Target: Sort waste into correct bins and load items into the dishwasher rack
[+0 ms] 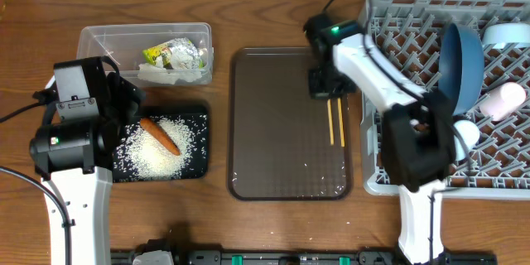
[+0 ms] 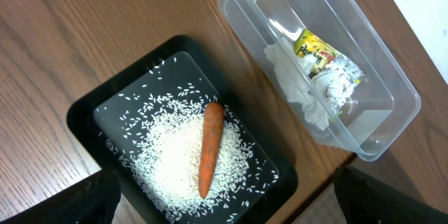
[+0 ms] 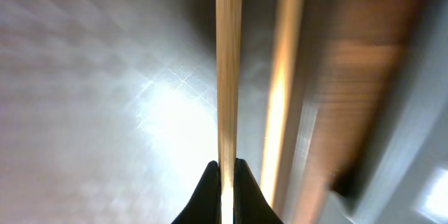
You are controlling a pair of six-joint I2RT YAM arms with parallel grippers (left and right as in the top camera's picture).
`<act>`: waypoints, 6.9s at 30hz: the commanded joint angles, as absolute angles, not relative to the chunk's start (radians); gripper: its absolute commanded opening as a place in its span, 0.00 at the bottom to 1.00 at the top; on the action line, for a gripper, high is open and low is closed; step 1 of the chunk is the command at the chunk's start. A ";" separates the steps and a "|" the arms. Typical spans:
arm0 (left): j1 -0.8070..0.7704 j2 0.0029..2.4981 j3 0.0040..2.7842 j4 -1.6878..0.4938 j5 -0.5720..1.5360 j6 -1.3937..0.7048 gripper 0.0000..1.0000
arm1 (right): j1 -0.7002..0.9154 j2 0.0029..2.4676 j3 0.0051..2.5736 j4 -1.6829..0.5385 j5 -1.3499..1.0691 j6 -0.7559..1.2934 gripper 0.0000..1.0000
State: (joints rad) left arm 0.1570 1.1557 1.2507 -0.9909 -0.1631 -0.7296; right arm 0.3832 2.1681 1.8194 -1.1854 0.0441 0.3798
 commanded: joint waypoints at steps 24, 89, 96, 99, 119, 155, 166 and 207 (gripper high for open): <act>0.163 1.156 1.253 -0.994 -0.165 -0.731 0.99 | 0.092 1.974 1.841 -1.159 0.034 0.133 0.20; 0.163 1.156 1.253 -0.994 -0.165 -0.731 0.99 | 0.406 2.320 1.842 -1.161 0.052 0.403 0.79; 0.163 1.156 1.253 -0.994 -0.165 -0.731 0.99 | 0.402 2.322 1.842 -1.163 0.052 0.403 0.80; 0.163 1.156 1.253 -0.994 -0.165 -0.731 0.99 | 0.399 2.323 1.832 -1.163 0.051 0.403 0.79; 0.163 1.156 1.253 -0.994 -0.165 -0.731 0.99 | 0.399 2.317 1.774 -1.116 0.019 0.403 0.15; 0.163 1.156 1.253 -0.994 -0.165 -0.731 0.99 | -0.045 1.911 1.908 -1.159 -0.229 -0.017 0.01; 0.163 1.156 1.253 -0.994 -0.165 -0.731 0.99 | -0.045 1.911 1.642 -0.932 -0.345 0.014 0.45; 0.163 1.156 1.253 -0.994 -0.165 -0.731 0.99 | 0.243 0.751 1.074 -1.236 -0.206 0.389 0.99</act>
